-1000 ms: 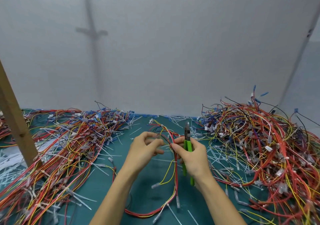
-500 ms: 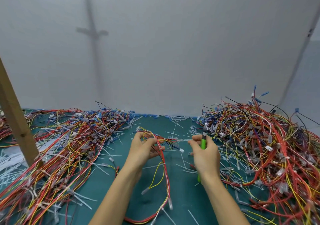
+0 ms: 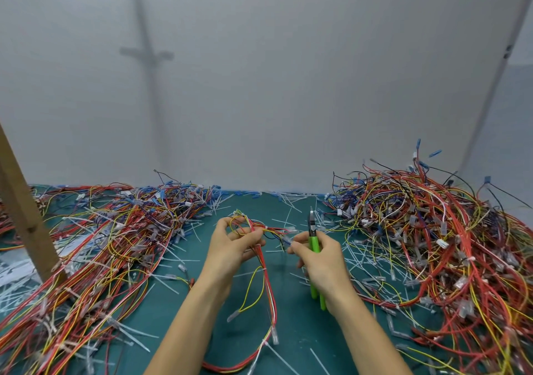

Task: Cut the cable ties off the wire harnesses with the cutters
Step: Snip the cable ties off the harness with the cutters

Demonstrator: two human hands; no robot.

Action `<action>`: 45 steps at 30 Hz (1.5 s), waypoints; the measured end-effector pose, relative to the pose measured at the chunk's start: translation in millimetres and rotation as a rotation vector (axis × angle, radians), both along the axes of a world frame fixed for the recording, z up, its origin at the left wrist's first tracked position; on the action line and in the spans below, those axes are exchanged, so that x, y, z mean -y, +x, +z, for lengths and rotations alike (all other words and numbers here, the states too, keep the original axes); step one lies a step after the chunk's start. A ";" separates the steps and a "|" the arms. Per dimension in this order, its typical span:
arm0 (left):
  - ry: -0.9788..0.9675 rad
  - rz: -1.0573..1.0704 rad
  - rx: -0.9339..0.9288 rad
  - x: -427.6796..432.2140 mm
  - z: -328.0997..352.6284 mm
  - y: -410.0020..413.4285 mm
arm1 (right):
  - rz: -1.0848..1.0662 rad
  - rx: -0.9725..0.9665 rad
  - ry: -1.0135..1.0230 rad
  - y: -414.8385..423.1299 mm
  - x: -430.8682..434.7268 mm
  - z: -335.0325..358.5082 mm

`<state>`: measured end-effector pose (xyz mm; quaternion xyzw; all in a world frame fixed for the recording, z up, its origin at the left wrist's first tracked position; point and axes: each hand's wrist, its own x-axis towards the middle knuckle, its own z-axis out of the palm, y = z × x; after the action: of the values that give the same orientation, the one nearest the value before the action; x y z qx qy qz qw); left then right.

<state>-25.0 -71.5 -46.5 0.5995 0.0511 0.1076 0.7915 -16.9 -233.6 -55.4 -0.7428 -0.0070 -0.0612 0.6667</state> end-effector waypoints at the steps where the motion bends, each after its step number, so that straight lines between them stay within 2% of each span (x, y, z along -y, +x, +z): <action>1: 0.036 0.012 -0.004 -0.1 -1.0 0.5 | 0.018 0.011 0.057 -0.7 -0.1 1.5; 7: 0.130 -0.023 -0.012 6.9 -6.1 4.1 | 0.081 0.044 0.204 -3.8 -2.0 4.7; 14: 0.055 -0.099 0.088 14.3 -7.3 1.6 | 0.102 0.073 0.314 -3.5 -0.3 5.8; 20: 0.023 -0.119 0.116 10.6 -5.4 0.5 | 0.018 0.083 0.327 -1.7 1.0 5.1; 23: -0.053 -0.119 0.138 8.6 -4.1 1.8 | 0.029 0.059 0.262 -1.4 4.9 5.5; 29: -0.251 -0.063 0.143 2.2 0.5 2.9 | 0.217 0.126 -0.054 -6.0 -1.7 3.7; 32: -0.211 -0.081 0.096 3.8 -0.8 1.9 | 0.240 0.166 -0.121 -6.6 -7.9 0.5; 39: 0.064 -0.059 -0.007 2.0 -5.9 2.2 | 0.186 0.199 -0.013 -2.5 -6.4 -1.1; 42: 0.093 0.006 0.041 7.5 1.3 -2.1 | 0.300 0.136 -0.004 -5.0 -8.8 -1.1; 45: 0.154 0.180 0.134 -6.7 25.7 -7.8 | 0.184 0.049 -0.091 -5.5 -10.7 0.7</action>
<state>-32.8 -64.8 -20.8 0.6429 0.0435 0.2216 0.7319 -22.4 -223.0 -54.7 -0.7669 -0.0941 -0.0175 0.6346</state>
